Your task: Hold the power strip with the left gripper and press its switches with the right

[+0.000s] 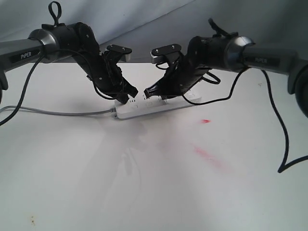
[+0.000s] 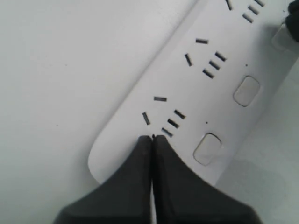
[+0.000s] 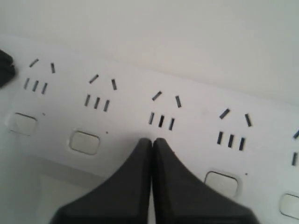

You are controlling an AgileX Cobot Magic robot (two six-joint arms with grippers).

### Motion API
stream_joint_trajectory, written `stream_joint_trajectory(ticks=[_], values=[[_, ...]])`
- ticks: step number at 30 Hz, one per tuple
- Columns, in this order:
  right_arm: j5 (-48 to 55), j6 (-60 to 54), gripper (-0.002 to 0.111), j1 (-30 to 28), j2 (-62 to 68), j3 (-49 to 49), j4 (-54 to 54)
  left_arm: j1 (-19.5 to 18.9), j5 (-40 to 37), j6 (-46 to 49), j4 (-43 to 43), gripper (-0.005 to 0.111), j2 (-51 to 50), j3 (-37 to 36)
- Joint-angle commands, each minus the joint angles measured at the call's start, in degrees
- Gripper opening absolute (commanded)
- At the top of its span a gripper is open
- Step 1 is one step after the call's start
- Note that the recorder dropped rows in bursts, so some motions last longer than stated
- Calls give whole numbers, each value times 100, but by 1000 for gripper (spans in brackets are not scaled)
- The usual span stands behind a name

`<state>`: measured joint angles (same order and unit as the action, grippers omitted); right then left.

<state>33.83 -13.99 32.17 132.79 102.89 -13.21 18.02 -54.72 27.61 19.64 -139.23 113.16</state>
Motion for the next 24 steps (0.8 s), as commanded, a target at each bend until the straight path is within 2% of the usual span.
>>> stream_joint_trajectory(ticks=[1,9,12,16,21,24], values=[[-353,-8,0,-149,-726,-15,61,26,-219,-42,-216,0,-215,-88],[91,35,0,-440,-1242,-15,-20,26,-219,-52,-153,0,-134,-88],[377,35,0,-503,-1357,-129,10,26,-181,50,140,0,73,-88],[209,101,0,-623,-1730,-631,9,26,-30,410,654,0,556,-135],[-158,123,0,-874,-2575,-1592,-49,26,507,459,987,0,1501,-735],[-276,123,0,-1056,-3183,-2253,-182,26,797,650,997,0,2159,-1485]])
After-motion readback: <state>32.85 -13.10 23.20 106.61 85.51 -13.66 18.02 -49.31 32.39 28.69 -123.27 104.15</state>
